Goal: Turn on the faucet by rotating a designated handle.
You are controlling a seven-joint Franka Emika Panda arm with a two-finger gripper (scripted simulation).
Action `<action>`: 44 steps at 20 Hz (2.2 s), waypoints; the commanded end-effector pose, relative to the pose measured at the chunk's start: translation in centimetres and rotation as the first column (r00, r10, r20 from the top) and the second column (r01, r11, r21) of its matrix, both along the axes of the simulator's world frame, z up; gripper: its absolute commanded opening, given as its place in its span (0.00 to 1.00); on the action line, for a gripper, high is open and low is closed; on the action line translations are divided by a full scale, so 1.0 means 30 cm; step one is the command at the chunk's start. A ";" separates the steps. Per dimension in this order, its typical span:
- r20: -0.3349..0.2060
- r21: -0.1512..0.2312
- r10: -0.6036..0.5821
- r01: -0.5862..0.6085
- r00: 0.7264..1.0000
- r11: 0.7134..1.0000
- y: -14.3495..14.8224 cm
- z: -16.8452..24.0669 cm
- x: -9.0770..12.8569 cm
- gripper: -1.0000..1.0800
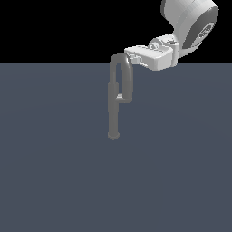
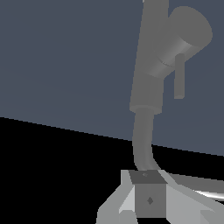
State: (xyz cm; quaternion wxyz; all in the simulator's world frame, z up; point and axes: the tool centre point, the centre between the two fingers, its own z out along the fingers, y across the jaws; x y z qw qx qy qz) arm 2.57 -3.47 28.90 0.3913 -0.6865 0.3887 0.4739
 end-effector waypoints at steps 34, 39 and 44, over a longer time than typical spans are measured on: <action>-0.243 0.165 -0.163 0.206 0.956 0.965 -0.011 -0.222 -0.006 0.00; -0.243 0.165 -0.163 0.206 0.956 0.965 -0.019 -0.217 -0.053 0.00; -0.243 0.165 -0.163 0.206 0.956 0.965 -0.027 -0.214 -0.092 0.00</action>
